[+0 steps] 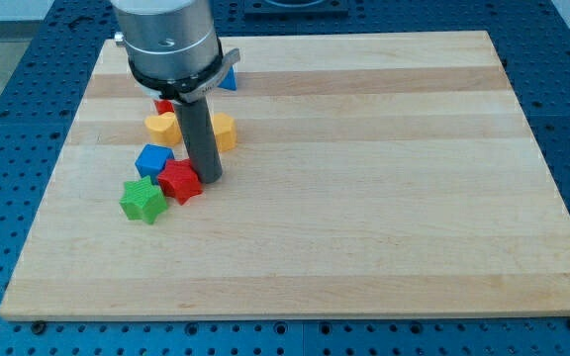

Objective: Push the green star towards the bottom right

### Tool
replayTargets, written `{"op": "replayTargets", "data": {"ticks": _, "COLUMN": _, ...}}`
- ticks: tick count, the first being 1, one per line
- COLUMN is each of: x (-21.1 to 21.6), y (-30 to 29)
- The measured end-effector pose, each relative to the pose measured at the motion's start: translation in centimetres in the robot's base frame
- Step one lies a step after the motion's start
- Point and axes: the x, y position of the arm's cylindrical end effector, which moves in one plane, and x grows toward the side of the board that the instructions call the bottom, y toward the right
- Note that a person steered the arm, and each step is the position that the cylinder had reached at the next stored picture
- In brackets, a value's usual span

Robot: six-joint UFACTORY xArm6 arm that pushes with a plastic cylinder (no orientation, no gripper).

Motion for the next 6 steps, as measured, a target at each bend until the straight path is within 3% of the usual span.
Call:
{"op": "replayTargets", "data": {"ticks": 1, "x": 1.1, "y": -0.1}}
{"op": "replayTargets", "data": {"ticks": 2, "x": 4.4, "y": 1.6}}
{"op": "replayTargets", "data": {"ticks": 3, "x": 8.9, "y": -0.1}}
{"op": "replayTargets", "data": {"ticks": 4, "x": 9.2, "y": -6.2}}
{"op": "replayTargets", "data": {"ticks": 6, "x": 2.7, "y": -9.4}}
